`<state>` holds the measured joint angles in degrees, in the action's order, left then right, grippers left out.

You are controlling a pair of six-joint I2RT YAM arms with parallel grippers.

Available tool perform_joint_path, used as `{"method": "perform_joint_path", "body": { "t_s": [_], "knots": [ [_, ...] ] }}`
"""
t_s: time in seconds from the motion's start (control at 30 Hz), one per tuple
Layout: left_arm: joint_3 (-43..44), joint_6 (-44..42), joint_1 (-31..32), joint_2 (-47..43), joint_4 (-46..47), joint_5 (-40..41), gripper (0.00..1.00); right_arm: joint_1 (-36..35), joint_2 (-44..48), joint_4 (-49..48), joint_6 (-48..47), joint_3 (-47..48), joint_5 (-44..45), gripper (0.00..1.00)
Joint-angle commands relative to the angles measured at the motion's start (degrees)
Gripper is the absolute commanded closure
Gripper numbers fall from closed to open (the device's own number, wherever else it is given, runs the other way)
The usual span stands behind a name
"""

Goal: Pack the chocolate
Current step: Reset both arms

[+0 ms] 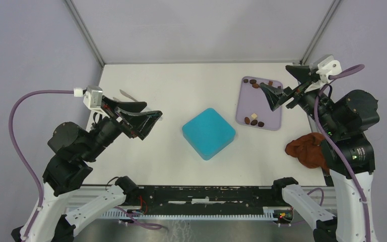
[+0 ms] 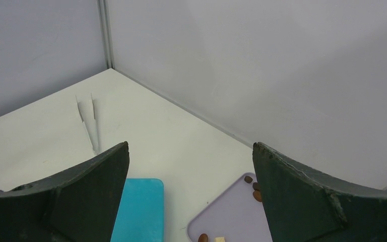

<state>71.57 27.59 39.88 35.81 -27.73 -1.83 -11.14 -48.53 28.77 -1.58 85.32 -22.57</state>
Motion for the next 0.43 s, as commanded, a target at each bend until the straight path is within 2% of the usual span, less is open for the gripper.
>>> {"method": "perform_joint_path", "body": {
  "t_s": [0.0, 0.4],
  "knots": [
    [-0.1, 1.2, -0.1, -0.6, 0.8, 0.6, 0.00, 0.1, 0.4, -1.5, -0.2, 0.1, 1.4, 0.02],
    [-0.4, 1.0, -0.1, -0.5, 0.8, 0.7, 0.00, 0.1, 0.4, -1.3, -0.5, -0.2, 1.6, 0.02]
  ]
}}
